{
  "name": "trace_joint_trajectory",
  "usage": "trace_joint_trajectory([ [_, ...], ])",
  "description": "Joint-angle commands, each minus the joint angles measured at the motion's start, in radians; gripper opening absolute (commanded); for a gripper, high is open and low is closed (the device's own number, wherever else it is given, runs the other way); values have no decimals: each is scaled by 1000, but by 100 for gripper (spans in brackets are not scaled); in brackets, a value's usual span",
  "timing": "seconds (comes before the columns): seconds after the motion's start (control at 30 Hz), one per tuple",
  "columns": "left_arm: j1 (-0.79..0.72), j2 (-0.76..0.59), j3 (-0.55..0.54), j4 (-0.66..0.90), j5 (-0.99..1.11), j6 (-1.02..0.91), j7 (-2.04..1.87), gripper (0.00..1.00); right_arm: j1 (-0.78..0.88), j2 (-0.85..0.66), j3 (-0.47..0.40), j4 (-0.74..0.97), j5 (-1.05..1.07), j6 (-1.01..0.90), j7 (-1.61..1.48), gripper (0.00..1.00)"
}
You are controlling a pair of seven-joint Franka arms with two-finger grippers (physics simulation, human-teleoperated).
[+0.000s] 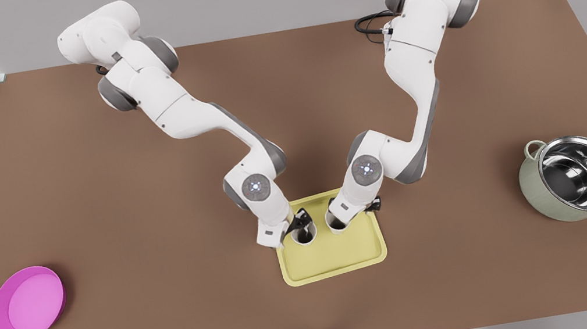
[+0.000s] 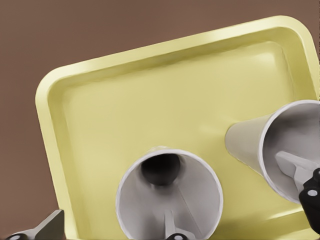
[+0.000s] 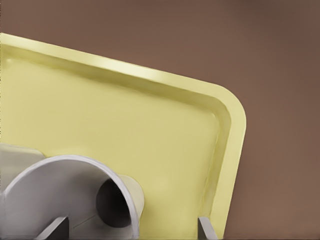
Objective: Use the left arm to pick up the white IKEA cup from the tray and place it on the middle-left position; use the right arm to pick up the white IKEA cup from the tray and place it on the middle-right position
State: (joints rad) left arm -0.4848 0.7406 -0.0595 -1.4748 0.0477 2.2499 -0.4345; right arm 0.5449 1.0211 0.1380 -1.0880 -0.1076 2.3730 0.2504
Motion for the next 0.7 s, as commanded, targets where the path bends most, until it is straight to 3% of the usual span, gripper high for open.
trace_joint_trajectory([
  [0.0,-3,5,0,1,-3,37,-29,98,3,-1,-1,-1,2,0,35,89],
  [0.07,-3,13,1,5,-5,37,-35,85,3,-3,-1,-1,3,-6,41,76],
  [0.13,-2,26,1,36,-6,37,-35,42,1,-3,-1,0,3,-23,41,58],
  [0.17,-2,26,1,45,-8,37,-36,31,1,-3,-1,2,3,-44,41,50],
  [0.2,-2,39,1,62,-22,37,-38,27,1,-4,-1,2,3,-46,41,43],
  [0.27,-6,56,1,93,-34,37,-61,27,0,-10,-3,3,6,-75,41,24],
  [0.33,-11,56,0,102,-34,42,-82,21,0,-15,-3,5,8,-90,41,18],
  [0.5,-5,7,10,93,18,-21,-12,17,-94,-142,-11,17,8,-356,33,17],
  [0.67,213,-107,7,18,-3,-110,436,18,-327,-226,-9,17,8,-581,-272,17],
])
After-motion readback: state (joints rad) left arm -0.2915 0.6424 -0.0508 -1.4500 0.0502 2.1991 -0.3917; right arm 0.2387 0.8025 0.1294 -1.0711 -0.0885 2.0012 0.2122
